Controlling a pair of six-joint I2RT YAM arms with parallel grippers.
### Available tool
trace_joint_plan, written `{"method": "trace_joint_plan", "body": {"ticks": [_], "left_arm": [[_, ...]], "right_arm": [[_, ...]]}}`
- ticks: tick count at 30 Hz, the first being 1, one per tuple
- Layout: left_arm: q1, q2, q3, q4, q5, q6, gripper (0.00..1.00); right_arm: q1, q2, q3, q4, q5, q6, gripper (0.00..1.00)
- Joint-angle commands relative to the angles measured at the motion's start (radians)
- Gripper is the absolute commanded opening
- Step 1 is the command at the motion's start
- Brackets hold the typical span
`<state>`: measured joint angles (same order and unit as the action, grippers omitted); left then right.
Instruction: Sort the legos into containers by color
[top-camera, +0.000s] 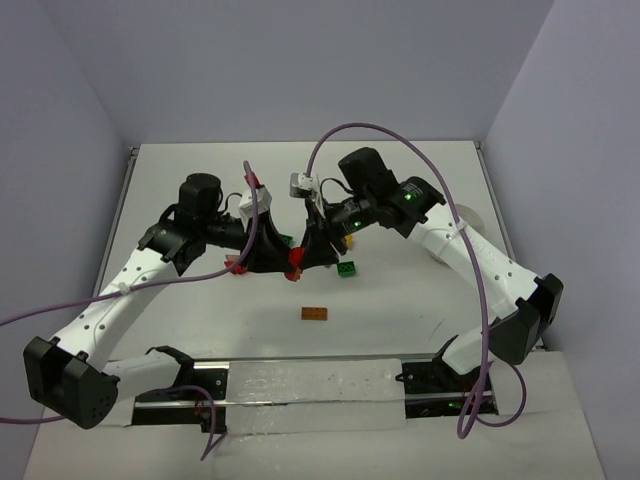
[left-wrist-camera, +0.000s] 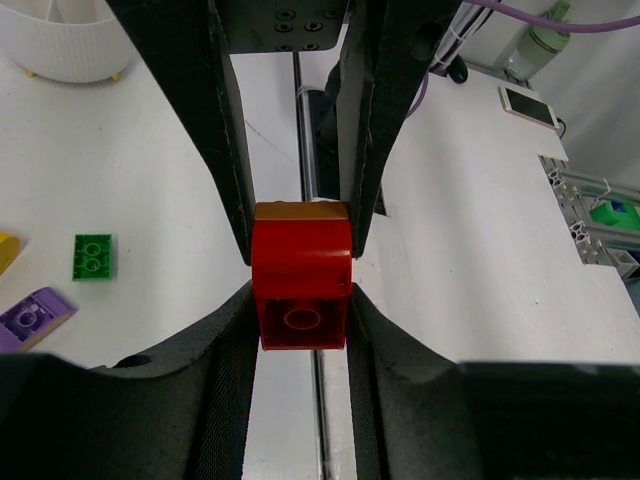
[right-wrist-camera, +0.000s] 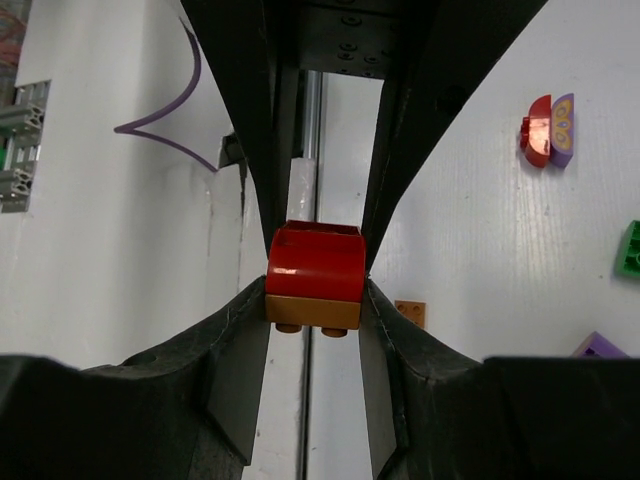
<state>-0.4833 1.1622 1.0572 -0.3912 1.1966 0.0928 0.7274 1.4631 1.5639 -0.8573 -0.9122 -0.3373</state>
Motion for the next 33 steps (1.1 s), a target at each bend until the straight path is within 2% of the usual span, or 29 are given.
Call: {"method": "trace_joint_plan", "body": {"ticks": [1,12,17,23,26,29,33], "left_arm": [[0.078,-0.012,0.04,-0.059,0.016,0.076,0.0],[0.138,-0.016,0.056,-0.099,0.024,0.121,0.0],[0.15,-0.026,0.046,-0.096,-0.061,0.109,0.0],[0.151,-0.028,0.049,-0.001,-0.334,-0.029,0.0],[0.149,-0.017,0.061,0.026,-0.444,-0.081,0.0],[0.147,0.007,0.081,0.029,-0.51,-0.128,0.0],[0.142,0.032,0.096,0.04,-0.562,-0.136,0.0]], "right_arm": [[0.007,-0.045,-0.032,-0.13,0.037,-0.051,0.0],[-0.02,-0.055,-0.075,-0.163,0.106,-0.078,0.0],[-0.094,-0.098,-0.101,-0.143,0.226,-0.052,0.0],[-0.397,-0.177,-0.136,-0.154,0.38,-0.004,0.0],[-0.531,-0.24,-0.184,-0.129,0.525,0.019,0.0],[-0.668,-0.279,-0.234,-0.085,0.647,0.073,0.0],[-0.762,-0.296,-0.261,-0.062,0.754,0.179,0.0]]}}
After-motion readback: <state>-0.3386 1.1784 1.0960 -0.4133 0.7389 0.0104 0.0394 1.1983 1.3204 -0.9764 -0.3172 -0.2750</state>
